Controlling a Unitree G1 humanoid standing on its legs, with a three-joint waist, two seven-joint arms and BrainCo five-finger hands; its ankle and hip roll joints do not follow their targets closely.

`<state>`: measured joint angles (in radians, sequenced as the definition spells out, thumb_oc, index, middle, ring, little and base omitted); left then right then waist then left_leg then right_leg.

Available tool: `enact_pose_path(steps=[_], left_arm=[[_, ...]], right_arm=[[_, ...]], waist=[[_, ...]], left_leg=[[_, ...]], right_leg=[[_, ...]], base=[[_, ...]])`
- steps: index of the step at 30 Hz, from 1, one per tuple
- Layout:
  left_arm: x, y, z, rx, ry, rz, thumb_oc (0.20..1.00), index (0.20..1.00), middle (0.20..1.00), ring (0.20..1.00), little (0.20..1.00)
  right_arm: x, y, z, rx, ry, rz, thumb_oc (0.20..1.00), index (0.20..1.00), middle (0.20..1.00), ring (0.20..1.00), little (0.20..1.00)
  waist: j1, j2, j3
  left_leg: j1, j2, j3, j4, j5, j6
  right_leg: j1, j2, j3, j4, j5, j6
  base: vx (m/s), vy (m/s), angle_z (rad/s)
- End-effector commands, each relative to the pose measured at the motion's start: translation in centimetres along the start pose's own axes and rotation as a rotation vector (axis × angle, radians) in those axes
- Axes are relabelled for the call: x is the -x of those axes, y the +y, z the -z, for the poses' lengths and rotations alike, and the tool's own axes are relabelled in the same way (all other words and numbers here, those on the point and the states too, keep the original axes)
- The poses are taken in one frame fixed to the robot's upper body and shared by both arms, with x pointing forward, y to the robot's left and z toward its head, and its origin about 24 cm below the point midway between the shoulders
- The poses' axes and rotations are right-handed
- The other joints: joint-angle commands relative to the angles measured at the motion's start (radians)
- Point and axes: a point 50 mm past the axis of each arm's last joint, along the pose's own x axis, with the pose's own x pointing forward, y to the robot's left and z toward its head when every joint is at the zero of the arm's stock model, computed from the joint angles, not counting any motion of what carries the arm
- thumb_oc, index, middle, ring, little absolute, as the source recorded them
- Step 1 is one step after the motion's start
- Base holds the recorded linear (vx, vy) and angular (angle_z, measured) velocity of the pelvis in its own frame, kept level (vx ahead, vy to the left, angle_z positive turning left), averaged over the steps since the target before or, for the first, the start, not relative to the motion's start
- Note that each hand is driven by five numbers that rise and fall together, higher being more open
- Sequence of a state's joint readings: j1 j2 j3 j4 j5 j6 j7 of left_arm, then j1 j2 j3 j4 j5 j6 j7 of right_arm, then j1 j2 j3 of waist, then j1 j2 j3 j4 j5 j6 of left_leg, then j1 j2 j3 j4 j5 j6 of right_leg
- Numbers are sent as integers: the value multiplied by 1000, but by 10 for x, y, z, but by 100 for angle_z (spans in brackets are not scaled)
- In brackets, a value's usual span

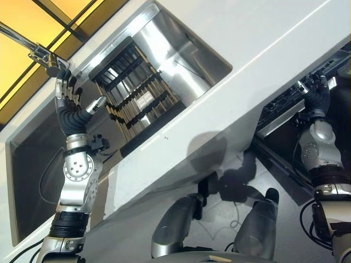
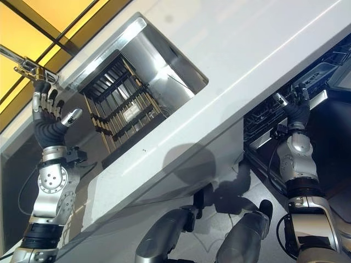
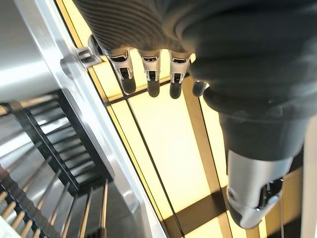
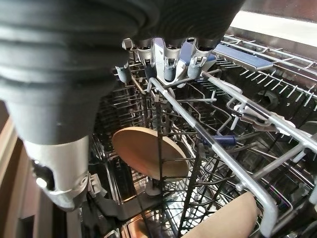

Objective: Pick up plates and place into dishwasher.

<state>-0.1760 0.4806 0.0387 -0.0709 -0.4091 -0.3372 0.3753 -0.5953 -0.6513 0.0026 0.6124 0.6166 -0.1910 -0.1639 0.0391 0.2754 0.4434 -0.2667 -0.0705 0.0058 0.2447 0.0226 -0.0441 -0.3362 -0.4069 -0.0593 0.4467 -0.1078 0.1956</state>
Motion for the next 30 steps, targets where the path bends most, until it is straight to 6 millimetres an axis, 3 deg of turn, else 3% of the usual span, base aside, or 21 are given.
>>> enact_pose_path(steps=[1,4,5,7,8,9,10,12,15,17,21,25,30], left_arm=[[-10,6,-18,18,-113,11,1000,1000,1000,1000,1000],[-3,12,-14,10,-94,2,1000,1000,1000,1000,1000],[0,15,-13,3,-88,-7,1000,1000,1000,1000,1000],[1,16,-15,-3,-98,-1,1000,1000,1000,1000,1000],[-1,17,-16,-8,-96,1,1000,1000,1000,1000,1000],[-2,17,-17,-10,-98,4,1000,1000,1000,1000,1000],[-4,19,-18,-28,-101,6,1000,1000,1000,1000,1000],[-3,22,-20,-60,-113,8,1000,1000,1000,1000,1000],[-7,23,-23,-87,-140,6,1000,1000,1000,1000,1000],[-17,20,-24,-79,-145,19,1000,1000,1000,1000,1000],[-22,9,-24,-65,-148,32,1000,1000,1000,1000,1000],[-12,13,-16,-57,-99,19,1000,1000,1000,1000,1000],[3,18,-4,-50,-64,-9,1000,1000,1000,1000,1000]], right_arm=[[0,82,-69,3,-370,-278,1000,1000,1000,1000,1000],[10,80,-59,89,-350,-251,1000,1000,1000,1000,1000],[12,76,-56,135,-341,-249,1000,1000,1000,1000,1000],[15,71,-55,184,-341,-228,1000,1000,1000,1000,1000],[18,64,-52,221,-334,-205,1000,1000,1000,1000,1000],[18,61,-52,230,-333,-194,1000,1000,1000,1000,1000],[25,54,-47,240,-327,-178,1000,1000,1000,1000,1000],[37,46,-39,239,-328,-163,1000,1000,1000,1000,1000],[45,42,-36,242,-343,-133,1000,1000,1000,1000,1000],[43,40,-40,259,-351,-91,1000,1000,1000,1000,1000],[41,36,-42,285,-355,-49,1000,1000,1000,1000,1000],[52,13,-33,292,-325,50,1000,1000,1000,1000,1000],[70,-27,-16,258,-261,327,1000,1000,1000,1000,1000]], waist=[[6,-50,-52],[-6,-66,-50],[-9,-65,-45],[-16,-62,-43],[-24,-56,-43],[-25,-55,-46],[-28,-61,-48],[-22,-88,-54],[-12,-125,-58],[-29,-126,-50],[-55,-121,-46],[-90,-120,-53],[-135,-100,-52]], left_leg=[[-43,7,12,172,-176,-53],[-1,24,48,143,-173,-45],[26,41,78,123,-172,-41],[38,50,97,94,-149,-28],[38,59,97,102,-150,-11],[32,61,100,99,-138,-3],[26,70,101,105,-128,15],[17,76,108,107,-116,21],[-2,87,104,97,-99,-1],[-9,101,86,92,-86,-17],[-2,136,88,95,-80,-37],[14,173,99,120,-87,-48],[6,198,119,159,-102,-46]], right_leg=[[82,-138,43,-253,257,-19],[88,-147,14,-260,279,-11],[90,-144,-17,-235,271,-9],[76,-122,-14,-177,238,-21],[61,-78,11,-64,166,-45],[48,-62,19,-36,154,-54],[35,-17,9,78,93,-83],[36,0,-29,127,64,-101],[78,-10,-70,11,90,-99],[83,30,-54,-12,61,-95],[83,56,-51,-14,29,-90],[77,79,-29,26,-11,-90],[21,99,21,116,-58,-97]], base=[[0,43,-44],[23,60,-72],[-16,94,-84],[-101,117,-83],[-119,107,-62],[-142,89,-38],[-121,-29,-25],[-183,-217,-50],[-182,-311,-50],[-156,-210,-38],[-102,-81,-37],[-11,-7,-24],[-24,80,-14]])
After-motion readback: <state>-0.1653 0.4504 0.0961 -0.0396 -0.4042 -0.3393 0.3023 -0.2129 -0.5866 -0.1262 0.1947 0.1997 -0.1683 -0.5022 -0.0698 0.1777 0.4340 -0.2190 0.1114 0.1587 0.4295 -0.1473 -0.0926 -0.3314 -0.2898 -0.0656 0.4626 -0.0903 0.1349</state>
